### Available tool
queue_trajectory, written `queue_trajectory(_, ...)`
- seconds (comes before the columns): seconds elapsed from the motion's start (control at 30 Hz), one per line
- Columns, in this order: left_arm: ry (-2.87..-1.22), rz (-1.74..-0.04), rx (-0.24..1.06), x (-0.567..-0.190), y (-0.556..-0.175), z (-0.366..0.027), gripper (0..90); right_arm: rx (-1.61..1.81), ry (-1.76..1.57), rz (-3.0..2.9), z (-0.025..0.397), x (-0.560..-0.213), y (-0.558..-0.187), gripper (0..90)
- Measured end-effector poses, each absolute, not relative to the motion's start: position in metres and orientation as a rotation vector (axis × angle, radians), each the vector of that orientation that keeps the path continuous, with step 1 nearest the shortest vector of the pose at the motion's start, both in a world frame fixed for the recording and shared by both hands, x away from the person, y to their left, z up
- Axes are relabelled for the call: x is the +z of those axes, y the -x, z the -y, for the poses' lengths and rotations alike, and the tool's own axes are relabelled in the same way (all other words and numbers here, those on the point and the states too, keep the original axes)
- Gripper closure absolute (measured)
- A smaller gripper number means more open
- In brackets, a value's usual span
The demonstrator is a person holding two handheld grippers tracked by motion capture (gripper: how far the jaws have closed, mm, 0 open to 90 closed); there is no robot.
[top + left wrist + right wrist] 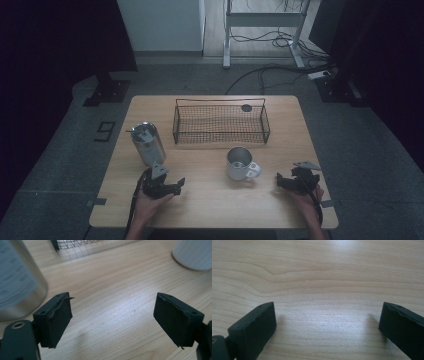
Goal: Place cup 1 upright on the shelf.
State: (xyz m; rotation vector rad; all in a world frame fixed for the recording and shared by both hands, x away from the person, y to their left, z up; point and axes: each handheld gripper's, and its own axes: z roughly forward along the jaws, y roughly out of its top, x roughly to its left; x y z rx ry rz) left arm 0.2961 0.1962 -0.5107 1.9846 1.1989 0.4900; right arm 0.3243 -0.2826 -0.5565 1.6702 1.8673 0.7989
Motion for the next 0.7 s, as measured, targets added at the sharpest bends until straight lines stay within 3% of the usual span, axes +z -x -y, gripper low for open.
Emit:
queue_trajectory(0.37,-1.863,-1.231,0.519,-0.479,-0.292,-0.220,14.4,0.800,-1.667,-1.868,0.283,-0.557,-0.325,0.7)
queue_trajectory(0.7,-1.844,-1.263,0.537,-0.472,-0.297,-0.232,14.2,0.804,-1.670,-1.866,0.284,-0.557,-0.326,0.8)
